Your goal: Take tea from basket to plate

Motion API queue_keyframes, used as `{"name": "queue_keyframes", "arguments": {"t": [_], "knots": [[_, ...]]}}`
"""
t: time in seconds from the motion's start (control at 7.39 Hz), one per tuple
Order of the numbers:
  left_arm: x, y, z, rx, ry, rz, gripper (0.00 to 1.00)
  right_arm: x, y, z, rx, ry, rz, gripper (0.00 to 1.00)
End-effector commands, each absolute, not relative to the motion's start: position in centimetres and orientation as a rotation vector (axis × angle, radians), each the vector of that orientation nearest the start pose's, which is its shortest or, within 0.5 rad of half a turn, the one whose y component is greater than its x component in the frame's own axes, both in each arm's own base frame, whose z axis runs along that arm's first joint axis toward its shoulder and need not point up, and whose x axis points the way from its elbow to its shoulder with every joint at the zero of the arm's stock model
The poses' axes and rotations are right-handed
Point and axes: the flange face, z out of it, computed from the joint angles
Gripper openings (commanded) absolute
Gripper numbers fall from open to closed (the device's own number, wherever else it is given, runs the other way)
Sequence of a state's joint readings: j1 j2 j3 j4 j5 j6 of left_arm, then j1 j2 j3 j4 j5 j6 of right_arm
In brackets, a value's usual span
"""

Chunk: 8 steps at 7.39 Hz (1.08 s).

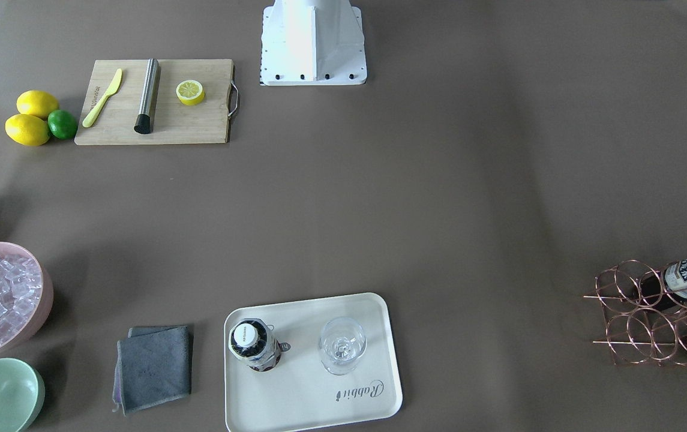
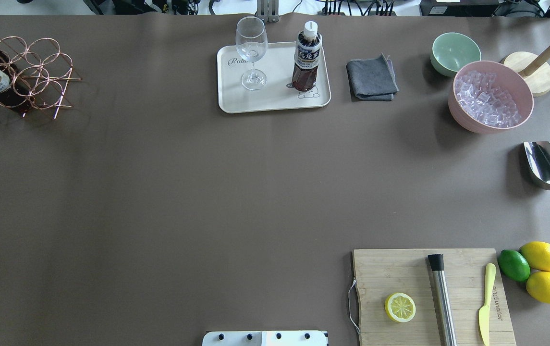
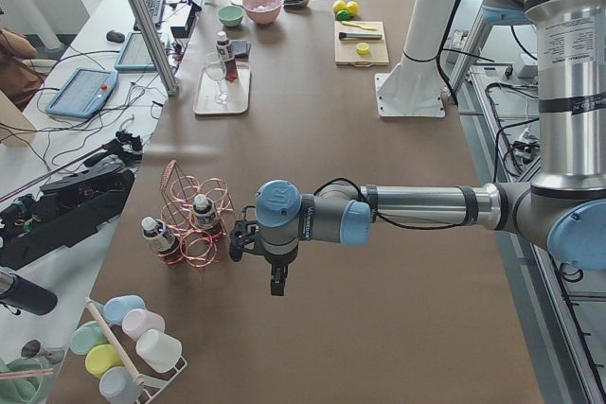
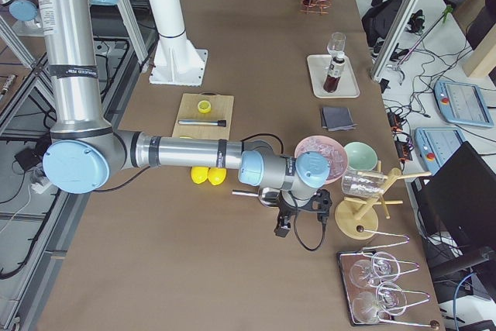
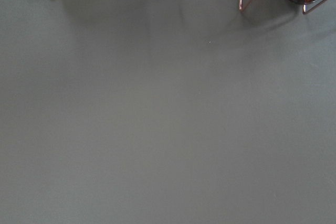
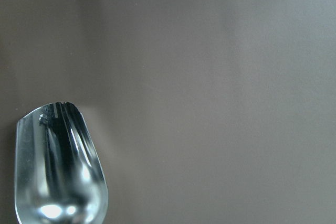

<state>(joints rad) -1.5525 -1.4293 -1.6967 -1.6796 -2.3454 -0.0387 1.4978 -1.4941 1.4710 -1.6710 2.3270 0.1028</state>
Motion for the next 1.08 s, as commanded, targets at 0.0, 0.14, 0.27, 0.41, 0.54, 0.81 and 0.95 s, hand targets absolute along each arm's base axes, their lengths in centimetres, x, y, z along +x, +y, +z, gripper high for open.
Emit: {"name": "queue_keyframes", "arguments": {"t": [0.0, 0.14, 0.27, 0.41, 0.54, 0.81, 0.95], "knots": [[-5.55, -44.01, 64.96, 0.067, 0.776, 0.015, 0.97, 2.98, -52.17, 67.77, -0.13, -0.726, 0.058, 1.0], [-5.55, -44.25, 64.68, 0.072, 0.777, 0.014, 0.97, 3.2, -52.32, 67.75, -0.104, -0.687, 0.046, 1.0], [-5.54, -44.37, 64.52, 0.07, 0.778, 0.014, 0.97, 3.33, -52.3, 67.87, -0.105, -0.681, 0.05, 1.0], [-5.53, -44.46, 64.24, 0.064, 0.778, 0.012, 0.97, 3.33, -52.33, 67.72, -0.102, -0.681, 0.05, 1.0], [-5.54, -44.45, 64.26, 0.063, 0.778, 0.011, 0.97, 3.3, -52.36, 67.55, -0.1, -0.684, 0.051, 1.0], [-5.55, -44.45, 64.27, 0.064, 0.776, 0.012, 0.97, 3.3, -52.25, 67.71, -0.105, -0.685, 0.054, 1.0], [-5.61, -44.37, 64.34, 0.062, 0.776, 0.009, 0.97, 3.3, -52.26, 67.69, -0.103, -0.685, 0.052, 1.0]]}}
